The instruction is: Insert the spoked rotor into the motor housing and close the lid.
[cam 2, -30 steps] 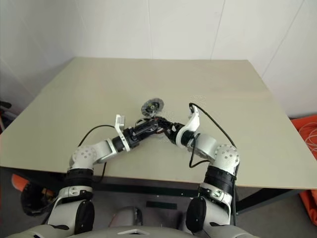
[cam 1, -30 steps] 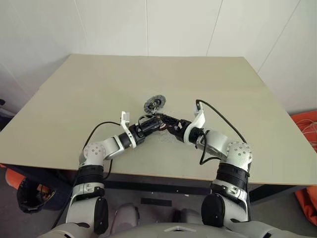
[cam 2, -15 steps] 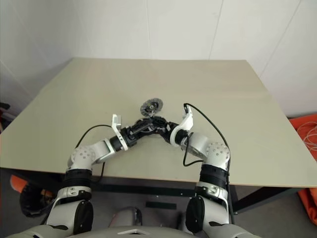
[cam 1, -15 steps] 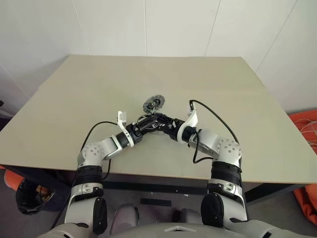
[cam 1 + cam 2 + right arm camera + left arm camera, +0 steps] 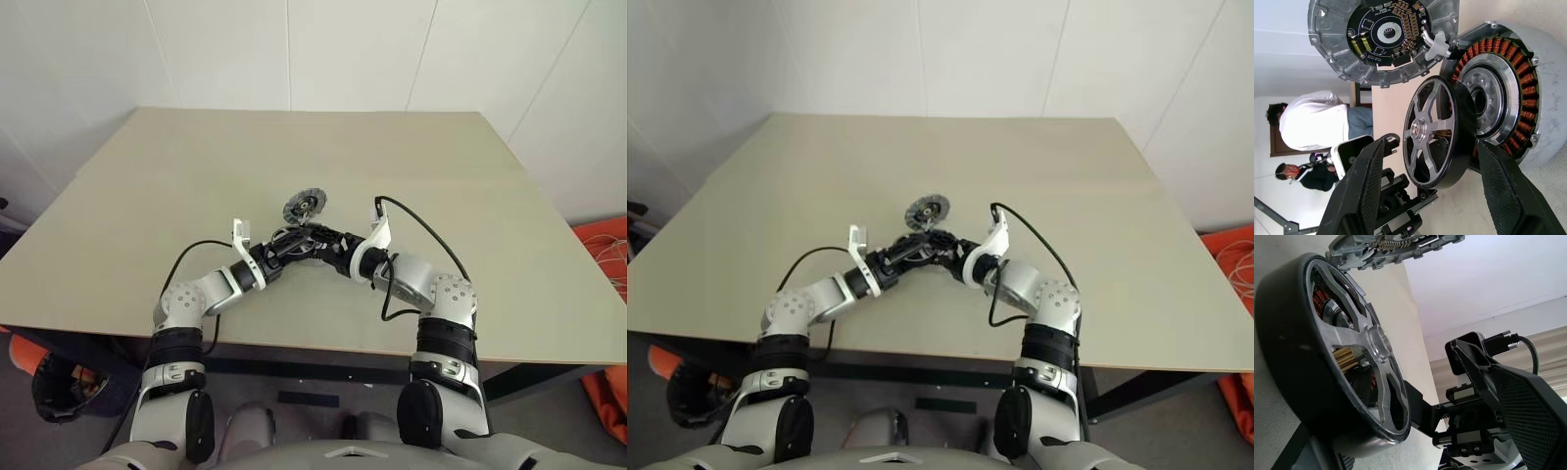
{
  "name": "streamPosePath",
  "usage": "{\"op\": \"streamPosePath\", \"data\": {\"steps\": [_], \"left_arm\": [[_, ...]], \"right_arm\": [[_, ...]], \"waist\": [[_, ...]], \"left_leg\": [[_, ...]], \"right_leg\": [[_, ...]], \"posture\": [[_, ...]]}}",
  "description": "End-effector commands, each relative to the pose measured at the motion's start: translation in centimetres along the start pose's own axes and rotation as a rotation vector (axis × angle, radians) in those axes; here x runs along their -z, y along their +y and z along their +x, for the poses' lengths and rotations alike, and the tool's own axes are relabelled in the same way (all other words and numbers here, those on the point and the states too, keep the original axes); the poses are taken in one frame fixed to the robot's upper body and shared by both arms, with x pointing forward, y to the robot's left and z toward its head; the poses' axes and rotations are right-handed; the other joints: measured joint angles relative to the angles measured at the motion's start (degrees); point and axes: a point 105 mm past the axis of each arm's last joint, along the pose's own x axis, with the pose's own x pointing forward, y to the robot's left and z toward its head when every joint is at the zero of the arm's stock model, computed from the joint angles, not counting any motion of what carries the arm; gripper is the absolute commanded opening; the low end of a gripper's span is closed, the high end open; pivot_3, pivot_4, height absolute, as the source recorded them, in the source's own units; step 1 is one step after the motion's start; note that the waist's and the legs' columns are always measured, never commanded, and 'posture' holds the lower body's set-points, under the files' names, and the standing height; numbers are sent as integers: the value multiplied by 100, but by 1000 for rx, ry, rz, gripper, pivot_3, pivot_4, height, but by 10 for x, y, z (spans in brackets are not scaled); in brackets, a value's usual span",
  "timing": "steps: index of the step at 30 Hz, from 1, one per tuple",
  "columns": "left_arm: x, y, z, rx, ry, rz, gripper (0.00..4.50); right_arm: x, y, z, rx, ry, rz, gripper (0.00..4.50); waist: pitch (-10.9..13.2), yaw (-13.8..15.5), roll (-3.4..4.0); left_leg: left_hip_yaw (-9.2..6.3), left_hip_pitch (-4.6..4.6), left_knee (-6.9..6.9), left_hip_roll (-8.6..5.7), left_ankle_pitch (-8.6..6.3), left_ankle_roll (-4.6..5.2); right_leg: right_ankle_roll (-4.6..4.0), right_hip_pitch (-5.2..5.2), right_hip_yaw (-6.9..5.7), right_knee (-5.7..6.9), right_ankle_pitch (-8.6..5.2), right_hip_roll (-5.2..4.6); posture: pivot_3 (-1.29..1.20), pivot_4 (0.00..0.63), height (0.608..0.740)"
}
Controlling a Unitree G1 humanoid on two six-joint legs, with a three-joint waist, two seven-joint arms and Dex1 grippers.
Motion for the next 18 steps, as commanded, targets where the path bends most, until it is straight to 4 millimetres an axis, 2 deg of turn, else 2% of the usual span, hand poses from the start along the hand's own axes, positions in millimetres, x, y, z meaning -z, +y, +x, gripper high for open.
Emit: {"op": "streamPosePath", "data": {"steps": [1,8,14,18], "left_arm": [[4,-7,3,21,24,12,4050],[6,-8,3,28,28,11,4050],[8,-13,5,33,32,14,4050],[8,-19,6,50,37,19,4050]], "right_arm": [[17,20,15,-50,69,16,2798],[19,20,15,-45,80,24,367],[19,20,14,-46,77,28,284],[14,27,11,-86,53,34,284]], "waist": [[0,2,0],[0,9,0],[0,9,0],[0,9,0]], "left_leg": [[0,-3,-1,0,0,0],[1,-59,-4,-3,1,-1],[0,-63,-2,-3,3,-4],[1,-63,-2,-3,3,-5]], "right_leg": [[0,-3,0,-1,0,0],[21,-58,0,2,14,0],[22,-62,0,6,16,0],[22,-63,0,6,16,0]], "posture": [[0,0,740],[0,0,740],[0,0,740],[0,0,740]]}}
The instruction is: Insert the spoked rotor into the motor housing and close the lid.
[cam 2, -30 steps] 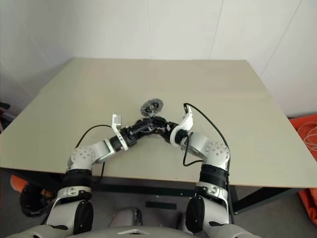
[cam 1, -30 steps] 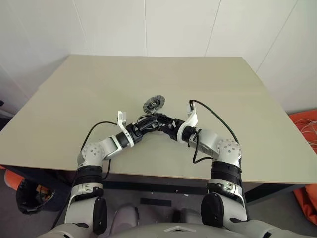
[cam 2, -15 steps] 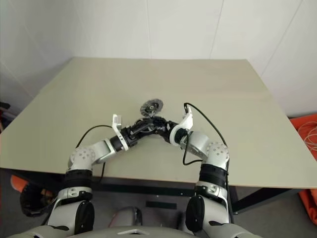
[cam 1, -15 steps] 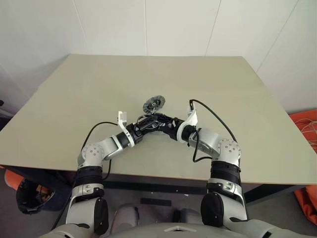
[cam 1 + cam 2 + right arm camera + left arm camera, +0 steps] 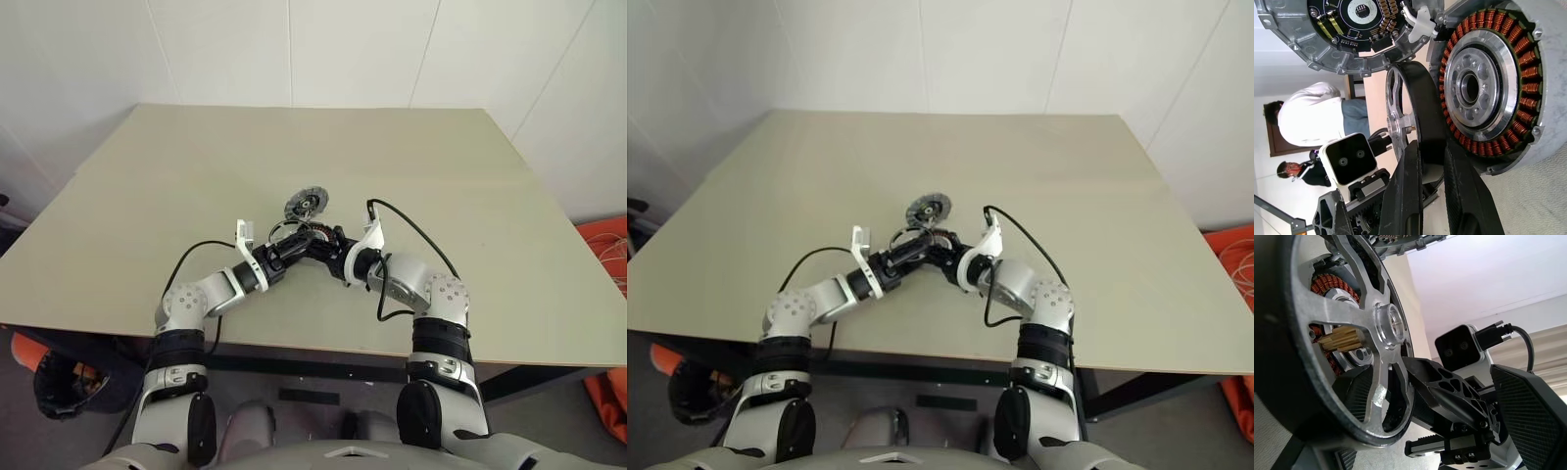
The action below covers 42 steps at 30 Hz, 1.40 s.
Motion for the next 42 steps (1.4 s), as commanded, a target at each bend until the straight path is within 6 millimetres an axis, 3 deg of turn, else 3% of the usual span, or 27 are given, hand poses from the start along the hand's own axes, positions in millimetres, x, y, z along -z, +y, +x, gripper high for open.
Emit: {"op": "streamPosePath", "data": {"steps": [1,8,11,18,25,38,39,42], "left_arm": [[2,-17,3,67,23,16,4050],[1,-52,-7,258,39,-12,4050],[0,-56,-9,281,32,-19,4050],[-4,-48,-12,212,8,7,4050],[0,-33,-32,107,42,72,4050],[-15,-21,-52,-32,-68,286,4050],[-14,-20,-53,-42,-71,313,4403],[-10,-21,-53,-45,-65,372,4489]], "right_arm": [[5,30,2,-128,6,-3,284],[-2,35,-10,-170,-26,-11,284],[-4,34,-13,-171,-37,-8,284],[-11,24,-18,-130,-70,-3,284],[-22,11,-25,-90,-113,5,284],[-24,8,-25,-83,-124,-16,284],[-24,7,-25,-81,-124,-16,284],[-24,5,-25,-76,-124,-20,284]], "waist": [[0,-1,0],[0,1,0],[0,0,0],[0,1,0],[0,3,0],[-1,2,-1],[-1,0,-1],[-1,1,-2]], "left_leg": [[0,-2,0,0,0,0],[-1,-37,9,0,0,1],[-1,-33,10,1,0,1],[-2,-34,33,3,0,1],[-4,-34,33,2,0,1],[-5,-33,47,3,0,1],[-5,-34,47,3,0,2],[-5,-33,46,4,0,2]], "right_leg": [[0,-1,0,0,0,0],[-29,-27,-3,7,21,0],[-22,-24,-4,8,17,0],[8,-16,-3,9,11,0],[11,-15,-4,10,12,0],[13,-11,-4,16,14,0],[13,-10,-4,16,14,0],[13,-11,-4,18,14,1]], "posture": [[0,0,740],[0,0,740],[0,0,740],[0,0,740],[0,0,740],[0,0,740],[0,0,740],[0,0,740]]}}
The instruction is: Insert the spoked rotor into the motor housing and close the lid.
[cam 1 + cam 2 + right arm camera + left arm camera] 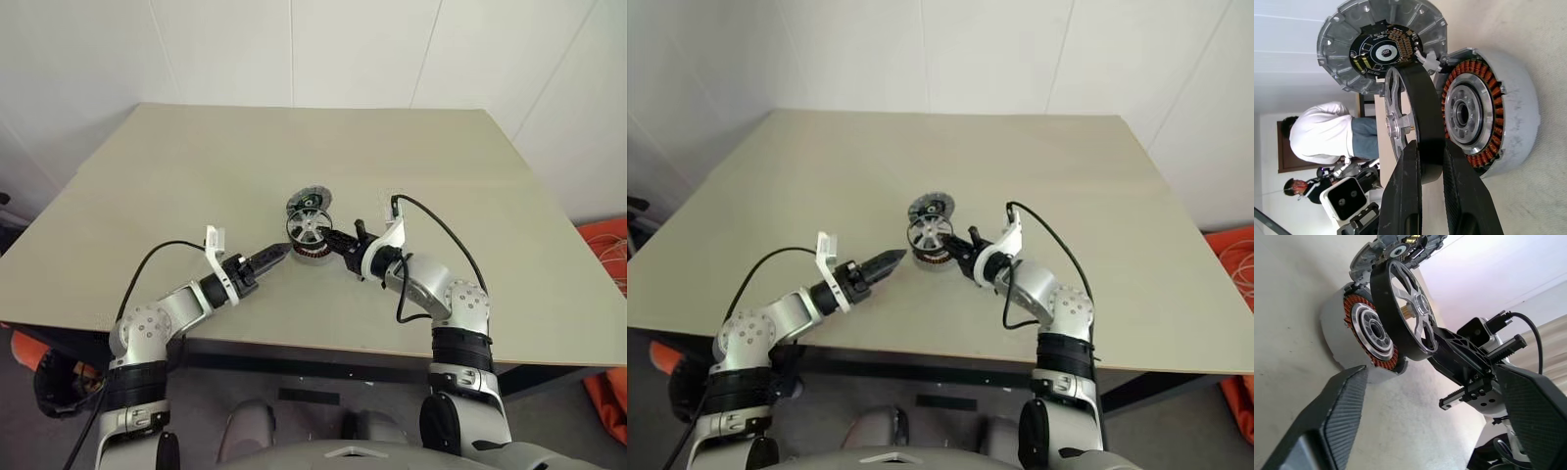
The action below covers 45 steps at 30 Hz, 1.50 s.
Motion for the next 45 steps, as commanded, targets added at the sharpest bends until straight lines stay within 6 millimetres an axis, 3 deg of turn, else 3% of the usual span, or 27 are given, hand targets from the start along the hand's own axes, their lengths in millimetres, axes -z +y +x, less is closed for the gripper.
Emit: {"op": "streamPosePath", "data": {"steps": [1,13,19,32,45], "left_arm": [[-5,-13,1,38,-17,109,4489],[0,-21,9,80,-18,439,4489],[1,-24,8,101,-26,468,4489],[-4,-55,17,121,-45,491,4489],[0,-47,12,117,-25,459,4489]], "right_arm": [[-2,9,-1,-39,-8,-19,284],[-2,2,-3,-16,-11,-32,284],[0,-2,0,-6,-6,-33,284],[-4,-9,6,17,-22,-51,284],[-15,3,7,-25,-51,-66,284]], "waist": [[0,-1,0],[0,-4,0],[0,-8,0],[0,-11,0],[0,-10,0]], "left_leg": [[0,0,0,0,0,0],[0,2,13,2,0,0],[1,3,15,2,0,0],[1,15,68,8,0,0],[1,0,70,8,9,-13]], "right_leg": [[0,0,0,0,0,0],[1,4,0,5,2,0],[-6,4,0,10,4,0],[-33,2,6,81,-13,-2],[-32,-12,8,89,-13,-2]], "posture": [[0,0,740],[0,0,740],[0,0,740],[0,0,740],[0,0,740]]}}
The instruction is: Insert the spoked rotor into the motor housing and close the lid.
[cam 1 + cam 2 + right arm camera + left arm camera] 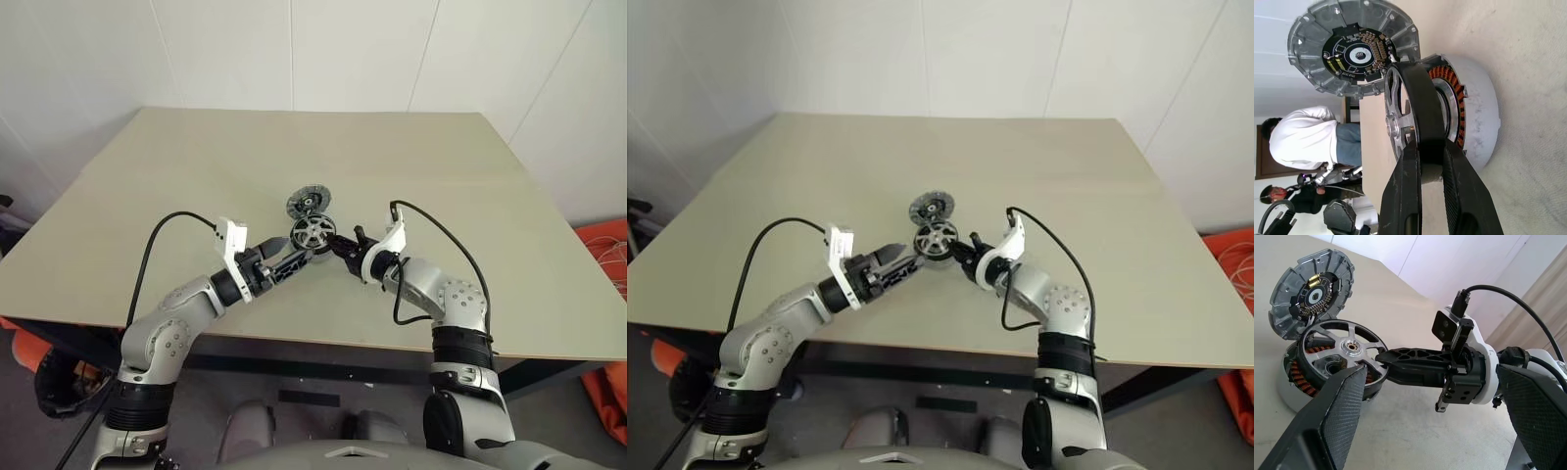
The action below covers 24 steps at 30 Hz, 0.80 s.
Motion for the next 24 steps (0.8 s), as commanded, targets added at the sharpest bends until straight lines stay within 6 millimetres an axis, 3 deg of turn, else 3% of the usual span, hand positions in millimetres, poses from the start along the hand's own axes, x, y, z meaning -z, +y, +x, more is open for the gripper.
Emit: {"op": "streamPosePath", "data": {"steps": [1,8,20,21,24], "left_arm": [[-7,-5,-1,25,-22,12,4489],[-8,-3,-2,21,-19,9,4489],[-9,-2,-2,21,-15,3,4500],[-9,-2,-2,21,-14,3,4500],[-10,-1,-2,21,-14,1,4500]], "right_arm": [[-5,14,1,-50,-12,-19,284],[-1,12,3,-40,4,-18,284],[2,14,6,-45,14,-26,4273],[1,14,5,-41,11,-33,4458],[-3,16,2,-24,-1,-57,4458]], "waist": [[0,0,0],[0,-1,0],[-4,-16,-5],[-4,-15,-5],[-4,-11,-5]], "left_leg": [[0,-2,0,0,0,1],[0,-1,0,-1,-2,3],[1,30,0,2,0,0],[1,36,0,2,0,-1],[2,39,0,1,-1,2]], "right_leg": [[0,-2,0,0,0,0],[-2,-2,0,0,-1,0],[-2,19,0,0,-1,0],[-1,23,1,0,-2,0],[-1,26,2,-3,-2,0]], "posture": [[0,0,740],[0,0,740],[0,0,740],[0,0,740],[0,0,740]]}}
